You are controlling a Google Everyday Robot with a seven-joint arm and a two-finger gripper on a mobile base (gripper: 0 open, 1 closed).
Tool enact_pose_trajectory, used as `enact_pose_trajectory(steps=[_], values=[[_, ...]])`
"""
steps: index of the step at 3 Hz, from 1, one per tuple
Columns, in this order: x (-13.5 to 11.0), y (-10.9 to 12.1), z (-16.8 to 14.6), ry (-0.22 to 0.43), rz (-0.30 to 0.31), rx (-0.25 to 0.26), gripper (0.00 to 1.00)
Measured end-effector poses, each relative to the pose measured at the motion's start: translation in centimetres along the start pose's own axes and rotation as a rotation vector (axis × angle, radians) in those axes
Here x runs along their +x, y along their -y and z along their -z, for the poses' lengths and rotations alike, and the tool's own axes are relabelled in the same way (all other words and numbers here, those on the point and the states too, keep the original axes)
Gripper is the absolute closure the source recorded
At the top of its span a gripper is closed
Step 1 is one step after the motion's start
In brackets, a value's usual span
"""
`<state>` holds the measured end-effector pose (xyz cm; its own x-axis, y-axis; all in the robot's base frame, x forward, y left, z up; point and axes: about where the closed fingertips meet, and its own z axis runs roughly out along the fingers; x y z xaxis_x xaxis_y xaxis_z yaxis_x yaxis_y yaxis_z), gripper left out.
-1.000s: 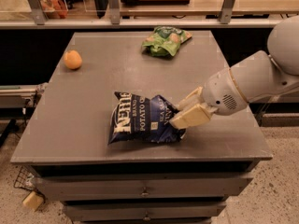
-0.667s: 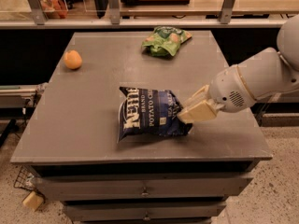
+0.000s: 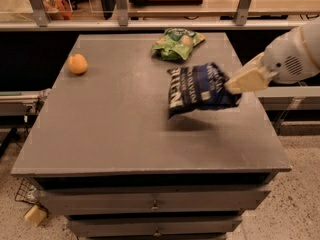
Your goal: Move blue chip bag near green rice chip bag
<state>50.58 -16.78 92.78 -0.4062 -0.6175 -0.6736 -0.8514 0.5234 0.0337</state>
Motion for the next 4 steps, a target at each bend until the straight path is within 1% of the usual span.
enact_pose_trajectory(steps=[1, 2, 3, 4], values=[[-1.1, 1.6, 2.3, 0.015, -0.003, 0.061, 1.00], [-1.5, 2.2, 1.0, 0.065, -0.023, 0.047, 1.00], [-4.2, 6.5, 0.8, 0.180, -0.074, 0.113, 1.00], [-7.6, 12.4, 1.2, 0.303, -0.142, 0.195, 1.00]])
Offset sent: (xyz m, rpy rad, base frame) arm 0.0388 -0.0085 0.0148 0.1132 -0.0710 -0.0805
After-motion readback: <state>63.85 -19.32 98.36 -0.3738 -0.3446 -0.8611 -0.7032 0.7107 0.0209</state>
